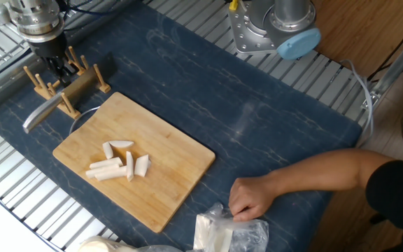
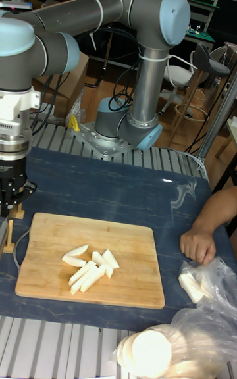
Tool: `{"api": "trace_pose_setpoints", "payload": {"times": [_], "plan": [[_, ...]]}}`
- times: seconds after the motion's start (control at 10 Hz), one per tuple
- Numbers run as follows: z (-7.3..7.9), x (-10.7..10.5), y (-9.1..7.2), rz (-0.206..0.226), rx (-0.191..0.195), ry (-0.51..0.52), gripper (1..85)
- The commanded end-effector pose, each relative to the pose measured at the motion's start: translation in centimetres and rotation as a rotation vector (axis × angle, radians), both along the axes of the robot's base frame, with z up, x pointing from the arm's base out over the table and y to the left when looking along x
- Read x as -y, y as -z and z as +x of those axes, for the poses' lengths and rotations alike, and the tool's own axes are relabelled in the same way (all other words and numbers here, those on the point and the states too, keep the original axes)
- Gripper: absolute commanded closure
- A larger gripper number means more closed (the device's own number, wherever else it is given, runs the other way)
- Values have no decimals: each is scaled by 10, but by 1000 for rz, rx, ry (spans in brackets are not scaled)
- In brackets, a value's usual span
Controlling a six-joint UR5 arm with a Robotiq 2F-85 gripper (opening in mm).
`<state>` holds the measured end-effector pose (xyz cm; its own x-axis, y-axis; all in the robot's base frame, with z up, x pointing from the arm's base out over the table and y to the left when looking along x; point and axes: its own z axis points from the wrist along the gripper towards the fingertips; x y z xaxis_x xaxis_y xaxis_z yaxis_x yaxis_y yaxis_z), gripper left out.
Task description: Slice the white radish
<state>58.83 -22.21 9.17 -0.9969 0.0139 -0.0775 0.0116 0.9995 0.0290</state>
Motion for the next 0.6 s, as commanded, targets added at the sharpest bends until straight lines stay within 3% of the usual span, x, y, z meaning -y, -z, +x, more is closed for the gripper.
{"api": "trace_pose_setpoints", "payload": {"times": [0.0, 0.3, 0.5], "plan": [[3, -10, -2, 20, 1, 14, 847], [1, -6, -5, 16, 0, 7, 847], [-12, 5, -14, 6, -13, -36, 847]]}}
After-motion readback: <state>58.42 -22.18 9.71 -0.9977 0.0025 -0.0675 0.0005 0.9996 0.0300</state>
